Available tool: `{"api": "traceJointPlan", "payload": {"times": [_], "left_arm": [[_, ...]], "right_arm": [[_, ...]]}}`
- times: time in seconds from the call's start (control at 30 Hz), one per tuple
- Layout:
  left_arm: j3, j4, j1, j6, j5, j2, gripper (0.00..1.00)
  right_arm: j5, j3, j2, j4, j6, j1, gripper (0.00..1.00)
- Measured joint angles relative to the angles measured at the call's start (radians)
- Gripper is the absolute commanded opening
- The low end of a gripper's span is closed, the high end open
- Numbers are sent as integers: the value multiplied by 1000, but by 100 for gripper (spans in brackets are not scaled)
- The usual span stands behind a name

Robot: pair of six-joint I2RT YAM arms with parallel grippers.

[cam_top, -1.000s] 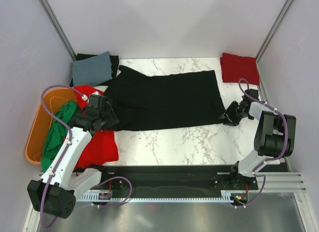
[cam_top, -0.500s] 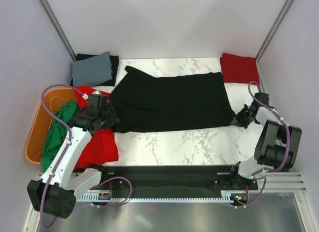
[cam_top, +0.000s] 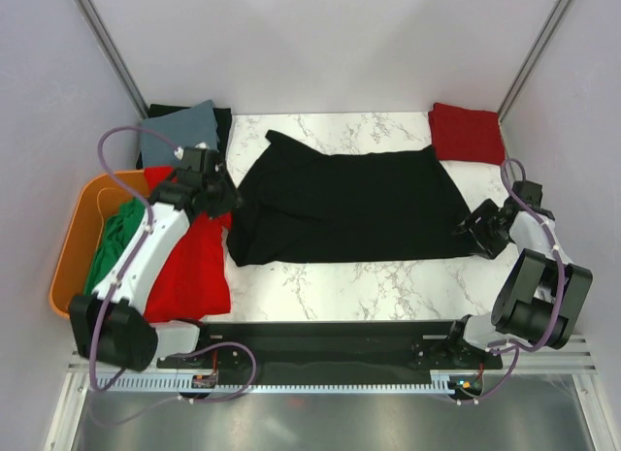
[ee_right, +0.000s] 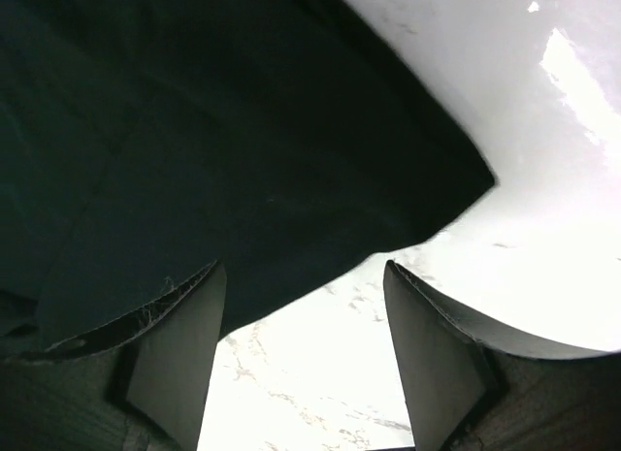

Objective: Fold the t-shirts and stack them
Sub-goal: Fold the tshirt

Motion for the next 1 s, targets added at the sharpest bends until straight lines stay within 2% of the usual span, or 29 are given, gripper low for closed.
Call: {"api": "traceJointPlan", "payload": {"times": [0.13, 0.27, 0.5, 0.6, 0.77, 1.0], "left_arm": [[187, 59, 0, 21, 10, 222, 53], [460, 137, 6, 47, 22, 525, 54], [991, 208, 38, 58, 126, 1070, 61], [1163, 215, 61, 53, 159, 1246, 64], [1240, 240, 90, 24, 182, 1384, 66], [1268, 351, 98, -40, 221, 1432, 62]], "right_arm": [[4, 78, -10, -23, 0, 73, 77], [17, 151, -57, -37, -2, 174, 78], [-23, 138, -183, -52, -32, 280, 84], [-61, 99, -262, -51, -34, 292, 86], [-123, 68, -344, -48, -27, 319, 87], [-152, 20, -387, -45, -30, 351, 87]]}}
